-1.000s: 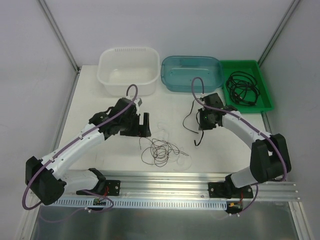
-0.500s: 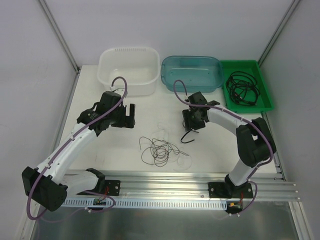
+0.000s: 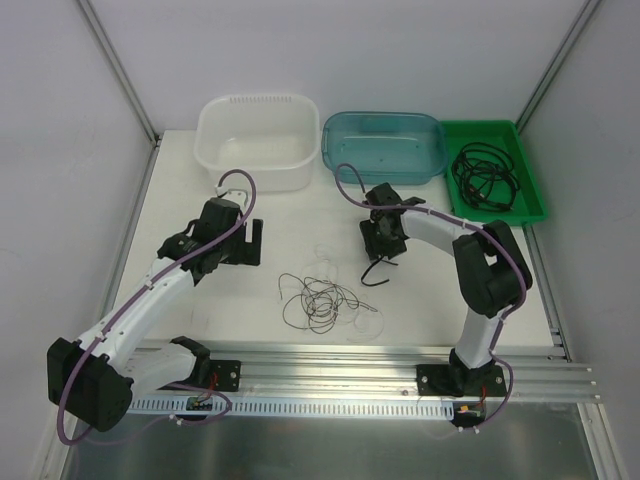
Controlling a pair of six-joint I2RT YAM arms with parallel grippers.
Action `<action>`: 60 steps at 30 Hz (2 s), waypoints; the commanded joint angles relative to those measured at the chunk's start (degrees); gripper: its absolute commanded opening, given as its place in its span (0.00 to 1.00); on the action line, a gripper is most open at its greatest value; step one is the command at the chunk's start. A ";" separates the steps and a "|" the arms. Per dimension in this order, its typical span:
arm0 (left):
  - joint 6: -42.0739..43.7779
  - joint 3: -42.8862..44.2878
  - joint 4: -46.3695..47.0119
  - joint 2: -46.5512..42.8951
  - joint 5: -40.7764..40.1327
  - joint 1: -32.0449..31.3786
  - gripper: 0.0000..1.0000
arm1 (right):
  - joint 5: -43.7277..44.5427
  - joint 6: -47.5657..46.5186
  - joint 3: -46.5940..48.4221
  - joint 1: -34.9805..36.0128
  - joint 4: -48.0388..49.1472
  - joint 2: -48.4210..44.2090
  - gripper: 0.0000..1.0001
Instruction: Untangle the cables
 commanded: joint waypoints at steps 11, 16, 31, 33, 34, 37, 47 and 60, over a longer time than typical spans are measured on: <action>1.53 -1.29 2.42 -2.68 -3.80 0.39 0.85 | 1.02 -1.53 -1.67 1.00 -0.10 -0.43 0.07; 1.70 -1.55 2.24 -2.94 -4.15 0.39 0.85 | 1.62 -1.71 -4.57 1.00 -1.50 -5.53 0.01; 2.05 -2.08 2.33 -4.35 -6.61 0.39 0.85 | 15.68 -13.21 18.70 -9.79 -23.03 -23.73 0.01; 2.14 -2.16 2.33 -4.43 -6.79 0.48 0.85 | 16.74 -14.62 24.85 -11.82 -23.30 -22.86 0.01; 2.14 -2.16 2.24 -4.43 -6.79 0.48 0.85 | 17.09 -15.76 26.61 -13.57 -23.21 -22.25 0.01; 2.23 -2.25 2.41 -4.43 -6.61 0.48 0.85 | 19.81 -17.52 32.42 -17.26 -19.81 -19.44 0.01; 2.23 -3.13 2.50 -2.86 -7.14 0.47 0.85 | 16.32 -25.60 38.49 -28.26 0.59 -5.82 0.01; 2.67 -2.60 2.33 3.91 -6.88 0.39 0.85 | 16.91 -30.01 44.91 -35.56 13.96 18.01 0.05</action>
